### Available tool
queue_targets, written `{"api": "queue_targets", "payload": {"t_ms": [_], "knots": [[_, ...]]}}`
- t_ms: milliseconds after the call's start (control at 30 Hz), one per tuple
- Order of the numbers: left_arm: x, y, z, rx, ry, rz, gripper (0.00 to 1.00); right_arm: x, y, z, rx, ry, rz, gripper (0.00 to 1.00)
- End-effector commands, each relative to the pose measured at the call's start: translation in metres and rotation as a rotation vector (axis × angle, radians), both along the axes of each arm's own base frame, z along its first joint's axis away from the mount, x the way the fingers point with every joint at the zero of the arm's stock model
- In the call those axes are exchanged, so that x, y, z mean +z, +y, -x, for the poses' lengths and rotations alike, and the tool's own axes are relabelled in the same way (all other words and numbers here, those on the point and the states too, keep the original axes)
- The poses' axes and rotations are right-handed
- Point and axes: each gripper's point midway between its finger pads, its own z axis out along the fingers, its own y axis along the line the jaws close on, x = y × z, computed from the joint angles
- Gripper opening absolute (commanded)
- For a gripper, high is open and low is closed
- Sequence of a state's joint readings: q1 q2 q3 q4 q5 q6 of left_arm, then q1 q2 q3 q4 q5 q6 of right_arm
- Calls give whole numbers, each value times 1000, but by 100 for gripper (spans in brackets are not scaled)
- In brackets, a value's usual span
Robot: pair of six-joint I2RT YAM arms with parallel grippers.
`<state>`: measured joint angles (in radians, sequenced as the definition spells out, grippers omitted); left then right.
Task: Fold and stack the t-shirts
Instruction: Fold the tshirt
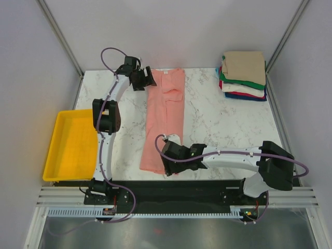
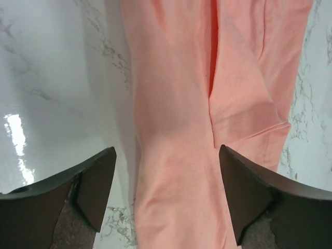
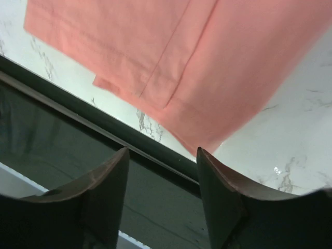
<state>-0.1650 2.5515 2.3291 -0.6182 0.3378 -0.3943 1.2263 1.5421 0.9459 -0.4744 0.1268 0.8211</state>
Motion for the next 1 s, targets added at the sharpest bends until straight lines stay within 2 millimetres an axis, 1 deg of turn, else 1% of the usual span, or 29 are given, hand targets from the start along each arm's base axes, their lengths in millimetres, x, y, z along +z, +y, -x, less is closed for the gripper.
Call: {"api": "queue_targets", "payload": {"t_ms": [0, 33, 67, 100, 133, 167, 200, 233, 267, 300, 333, 367, 400, 433, 467, 500, 533, 567, 600, 633, 667, 700, 733, 767, 800, 833, 867, 900, 967], "knots": [[102, 15, -3, 24, -181, -70, 89, 53, 2, -42, -59, -128, -99, 66], [113, 18, 0, 37, -191, -80, 89, 65, -3, -64, -82, -164, -112, 67], [121, 23, 9, 50, -174, -95, 89, 75, -7, -76, -97, -185, -124, 68], [143, 30, 18, 81, -190, -112, 89, 87, -18, -99, -144, -211, -135, 69], [152, 33, 29, 102, -176, -106, 87, 103, -20, -114, -144, -251, -149, 70], [135, 36, 45, 110, -113, -114, 86, 110, -25, -129, -163, -273, -151, 71], [163, 38, 62, 124, -141, -98, 85, 115, -39, -153, -219, -294, -143, 71], [159, 33, 76, 126, -114, -90, 84, 130, -42, -170, -241, -326, -157, 73], [128, 32, 99, 117, -27, -113, 83, 124, -46, -186, -245, -334, -125, 72], [124, 34, 112, 128, -15, -141, 82, 138, -56, -212, -295, -361, -136, 72], [133, 22, 132, 123, -25, -143, 82, 138, -60, -225, -309, -367, -131, 72], [100, 21, 160, 114, 60, -172, 81, 127, -58, -241, -296, -355, -112, 72], [94, 14, 168, 116, 48, -169, 81, 125, -65, -258, -323, -358, -102, 71], [74, -2, 203, 82, 90, -168, 80, 142, -58, -275, -321, -380, -139, 71], [68, -12, 214, 62, 80, -160, 79, 127, -56, -290, -321, -358, -119, 71], [63, -22, 220, 51, 57, -155, 79, 126, -64, -307, -341, -363, -111, 71], [58, -41, 238, 18, 56, -152, 79, 143, -60, -325, -355, -394, -142, 70], [39, -41, 259, 5, 86, -173, 79, 125, -57, -338, -353, -358, -138, 69], [31, -45, 268, -5, 88, -185, 79, 123, -62, -353, -371, -351, -150, 68], [13, -50, 284, -19, 105, -199, 78, 137, -56, -368, -370, -373, -188, 66], [3, -48, 291, -9, 118, -214, 78, 115, -48, -377, -348, -328, -191, 65], [-4, -47, 297, -8, 132, -213, 78, 111, -45, -387, -343, -321, -202, 65], [-12, -48, 301, 1, 145, -205, 77, 125, -36, -400, -329, -353, -237, 64], [-27, -42, 313, 4, 182, -224, 77, 99, -29, -408, -317, -318, -223, 64], [-36, -40, 319, 3, 203, -233, 77, 94, -20, -412, -293, -305, -241, 63], [-42, -41, 325, -9, 215, -242, 76, 106, -12, -422, -282, -328, -274, 63], [-52, -38, 335, -14, 242, -259, 75, 83, -8, -428, -280, -298, -260, 63], [-56, -39, 341, -23, 253, -260, 75, 89, -3, -435, -281, -313, -280, 62], [-64, -40, 357, -35, 278, -262, 75, 70, 1, -443, -298, -289, -281, 62]]}}
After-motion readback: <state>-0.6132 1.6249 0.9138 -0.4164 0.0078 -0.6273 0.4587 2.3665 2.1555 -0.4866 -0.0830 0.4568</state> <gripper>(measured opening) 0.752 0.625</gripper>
